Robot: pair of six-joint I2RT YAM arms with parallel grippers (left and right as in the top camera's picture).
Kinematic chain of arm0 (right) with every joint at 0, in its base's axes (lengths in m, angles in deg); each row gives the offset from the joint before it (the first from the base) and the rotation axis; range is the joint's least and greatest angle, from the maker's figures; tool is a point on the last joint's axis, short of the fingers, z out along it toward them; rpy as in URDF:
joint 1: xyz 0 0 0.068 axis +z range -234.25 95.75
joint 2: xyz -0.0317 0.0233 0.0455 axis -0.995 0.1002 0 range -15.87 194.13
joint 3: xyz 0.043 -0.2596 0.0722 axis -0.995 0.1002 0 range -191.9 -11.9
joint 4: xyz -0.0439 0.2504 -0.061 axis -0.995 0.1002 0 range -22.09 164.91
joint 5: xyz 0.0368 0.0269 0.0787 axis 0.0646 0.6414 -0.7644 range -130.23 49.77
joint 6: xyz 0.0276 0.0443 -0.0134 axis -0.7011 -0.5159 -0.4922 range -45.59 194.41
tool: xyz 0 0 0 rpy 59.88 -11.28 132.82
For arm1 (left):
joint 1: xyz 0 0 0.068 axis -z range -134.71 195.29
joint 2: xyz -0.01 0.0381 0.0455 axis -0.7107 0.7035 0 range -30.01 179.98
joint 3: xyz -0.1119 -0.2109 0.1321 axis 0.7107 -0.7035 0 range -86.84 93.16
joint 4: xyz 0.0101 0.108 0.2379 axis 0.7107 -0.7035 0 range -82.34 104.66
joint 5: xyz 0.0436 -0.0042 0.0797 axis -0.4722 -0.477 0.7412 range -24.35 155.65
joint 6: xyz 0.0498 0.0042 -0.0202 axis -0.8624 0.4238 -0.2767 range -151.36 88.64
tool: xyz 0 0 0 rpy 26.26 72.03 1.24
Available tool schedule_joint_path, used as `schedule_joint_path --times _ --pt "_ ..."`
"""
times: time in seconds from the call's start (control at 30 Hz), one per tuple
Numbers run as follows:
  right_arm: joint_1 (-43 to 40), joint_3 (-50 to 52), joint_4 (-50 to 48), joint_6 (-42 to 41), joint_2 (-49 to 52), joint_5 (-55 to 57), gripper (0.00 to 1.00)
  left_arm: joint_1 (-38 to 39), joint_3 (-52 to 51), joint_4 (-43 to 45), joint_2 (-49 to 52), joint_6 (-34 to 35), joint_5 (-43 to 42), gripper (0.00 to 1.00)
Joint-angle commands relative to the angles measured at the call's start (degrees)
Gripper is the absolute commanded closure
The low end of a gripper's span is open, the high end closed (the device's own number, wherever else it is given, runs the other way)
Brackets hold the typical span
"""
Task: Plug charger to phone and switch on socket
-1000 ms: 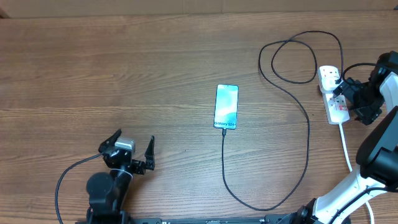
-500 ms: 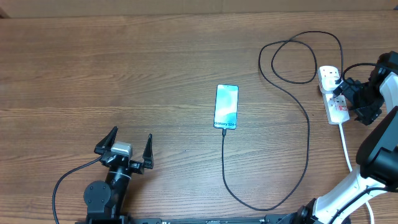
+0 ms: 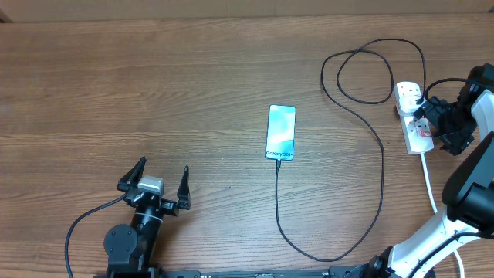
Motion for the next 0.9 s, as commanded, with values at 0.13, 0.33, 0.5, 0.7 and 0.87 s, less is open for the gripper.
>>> schedule_joint_path --times 0.13,0.33,0.5,0.7,0.87 --pt "0.4 -1.4 -0.1 0.3 0.5 -0.4 0.00 -0.2 -0.2 0.0 -0.6 1.2 -0.3 0.00" --pt "0.4 -1.4 -0.1 0.3 0.5 -0.4 0.00 -0.2 -0.2 0.0 -0.6 1.2 -0.3 0.00" --pt "0.4 -1.4 -0.2 0.3 0.5 -0.4 0.00 -0.2 -0.2 0.0 -0.6 1.2 -0.3 0.00" --pt "0.5 -1.4 -1.7 0.3 0.7 -0.4 0.00 -0.2 -0.2 0.0 -0.6 1.2 -0.3 0.01" --pt "0.5 -1.4 -2.7 0.3 -0.9 -0.3 0.00 -0.2 -0.2 0.0 -0.6 1.2 -0.3 0.00"
